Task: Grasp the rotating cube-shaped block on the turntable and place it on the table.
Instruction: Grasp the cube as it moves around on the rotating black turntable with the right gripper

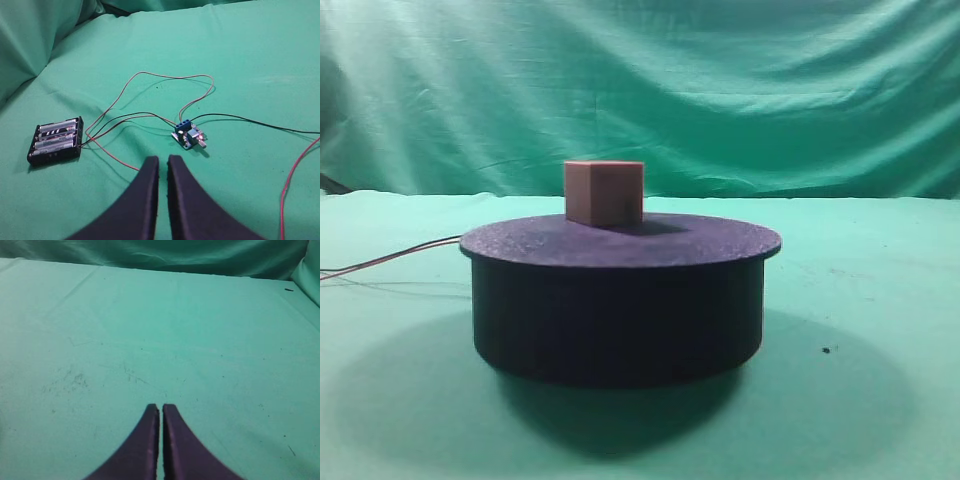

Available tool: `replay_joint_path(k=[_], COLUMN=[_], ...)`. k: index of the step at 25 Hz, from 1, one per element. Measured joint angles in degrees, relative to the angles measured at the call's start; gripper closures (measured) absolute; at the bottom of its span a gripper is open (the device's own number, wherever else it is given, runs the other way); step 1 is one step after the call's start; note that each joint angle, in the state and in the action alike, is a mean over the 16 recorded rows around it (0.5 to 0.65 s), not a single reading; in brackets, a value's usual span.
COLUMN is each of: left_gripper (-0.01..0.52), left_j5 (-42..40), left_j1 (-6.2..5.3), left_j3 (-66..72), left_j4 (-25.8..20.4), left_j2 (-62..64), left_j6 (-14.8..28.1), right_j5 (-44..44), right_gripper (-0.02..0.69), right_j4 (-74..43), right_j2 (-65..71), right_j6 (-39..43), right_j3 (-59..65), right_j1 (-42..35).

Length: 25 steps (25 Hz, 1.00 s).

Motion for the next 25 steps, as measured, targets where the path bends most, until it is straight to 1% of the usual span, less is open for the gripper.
replay_joint_path(k=[12, 15, 18, 25], left_gripper=[0.514, 0.514, 0.514, 0.514], left_j5=[0.0, 0.0, 0.0, 0.0], left_j1=[0.0, 0.0, 0.0, 0.0], left_j3=[0.0, 0.0, 0.0, 0.0], left_j4=[0.0, 0.0, 0.0, 0.0], left_j2=[0.0, 0.0, 0.0, 0.0], left_j6=[0.0, 0.0, 0.0, 0.0], right_j5=[-0.1, -1.3, -4.7, -17.4], right_gripper=[0.665, 0.665, 0.665, 0.665], right_j4=[0.0, 0.3, 1.9, 9.7], right_j2=[0.0, 0.0, 0.0, 0.3], right_j6=[0.0, 0.0, 0.3, 1.1], right_j3=[0.0, 0.0, 0.0, -0.7], right_j1=[0.0, 0.0, 0.0, 0.0])
